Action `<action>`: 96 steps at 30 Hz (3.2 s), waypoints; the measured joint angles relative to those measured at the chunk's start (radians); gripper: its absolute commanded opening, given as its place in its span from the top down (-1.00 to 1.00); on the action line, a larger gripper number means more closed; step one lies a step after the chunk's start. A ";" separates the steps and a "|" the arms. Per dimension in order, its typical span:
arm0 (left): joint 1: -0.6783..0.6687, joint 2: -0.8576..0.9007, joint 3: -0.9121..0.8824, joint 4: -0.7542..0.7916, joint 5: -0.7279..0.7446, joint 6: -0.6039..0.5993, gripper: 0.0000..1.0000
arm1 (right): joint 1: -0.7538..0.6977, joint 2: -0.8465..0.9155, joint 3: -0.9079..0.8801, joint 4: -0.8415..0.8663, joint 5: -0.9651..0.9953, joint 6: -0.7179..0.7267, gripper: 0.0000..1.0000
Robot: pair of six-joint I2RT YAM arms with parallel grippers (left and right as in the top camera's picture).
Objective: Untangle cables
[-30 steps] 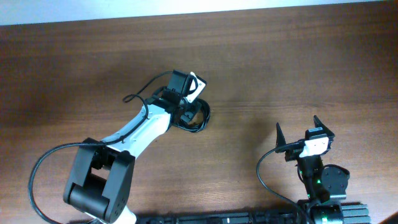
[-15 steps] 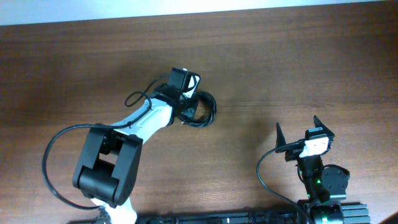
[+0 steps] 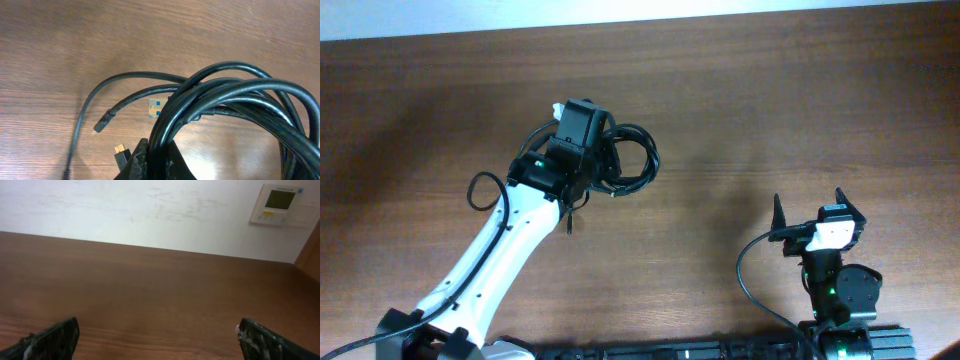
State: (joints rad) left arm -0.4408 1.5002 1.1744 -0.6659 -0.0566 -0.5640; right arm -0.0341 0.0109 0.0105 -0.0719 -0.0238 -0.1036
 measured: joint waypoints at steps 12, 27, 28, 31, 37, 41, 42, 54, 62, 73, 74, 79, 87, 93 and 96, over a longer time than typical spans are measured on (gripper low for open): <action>0.000 0.000 0.000 -0.115 0.050 -0.477 1.00 | 0.000 0.007 0.000 0.023 -0.665 1.048 -0.97; -0.001 0.000 -0.002 -0.106 0.085 0.098 1.00 | 0.090 1.151 0.491 0.384 -1.000 0.858 -0.76; -0.001 0.000 -0.002 -0.103 0.103 0.136 1.00 | 0.112 1.168 0.491 0.394 -0.991 0.859 -0.70; -0.001 0.000 -0.002 -0.098 0.153 0.225 1.00 | 0.184 1.202 0.491 0.396 -0.893 0.856 -0.62; -0.001 0.000 -0.002 -0.044 0.284 0.286 1.00 | 0.424 1.219 0.491 0.398 -0.613 0.852 0.39; 0.003 0.000 -0.002 -0.041 0.290 0.287 1.00 | 0.481 1.228 0.491 0.422 -0.504 0.863 0.92; 0.000 -0.001 -0.002 -0.049 0.257 0.259 1.00 | 0.482 1.230 0.491 0.433 -0.518 0.863 0.92; 0.129 -0.006 0.000 -0.108 0.066 0.088 1.00 | 0.493 1.219 0.492 0.550 -0.587 0.851 -0.97; 0.127 -0.006 0.000 -0.102 0.349 0.425 1.00 | 0.493 1.217 0.496 0.488 -0.428 0.700 0.44; 0.032 -0.006 0.000 -0.048 0.334 0.396 1.00 | 0.501 1.219 0.498 0.412 -0.498 0.700 0.92; 0.032 -0.006 0.000 -0.051 0.305 0.354 1.00 | 0.503 1.219 0.499 0.412 -0.500 0.701 0.92; 0.276 -0.032 0.000 -0.245 -0.005 -0.141 1.00 | 0.521 1.229 0.509 0.277 -0.486 0.698 0.92; 0.259 -0.033 -0.001 -0.192 0.013 -0.191 1.00 | 0.520 1.229 0.509 0.233 -0.418 0.699 0.02; 0.075 0.064 -0.001 -0.141 0.042 -0.006 -0.98 | 0.520 1.229 0.509 0.214 -0.418 0.697 -0.22; 0.064 0.073 -0.001 -0.166 -0.035 0.030 -0.75 | 0.520 1.229 0.509 0.194 -0.418 0.697 -0.30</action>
State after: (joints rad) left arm -0.3767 1.5730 1.1732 -0.8318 -0.0921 -0.5339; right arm 0.4858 1.2400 0.5190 0.1223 -0.4416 0.5934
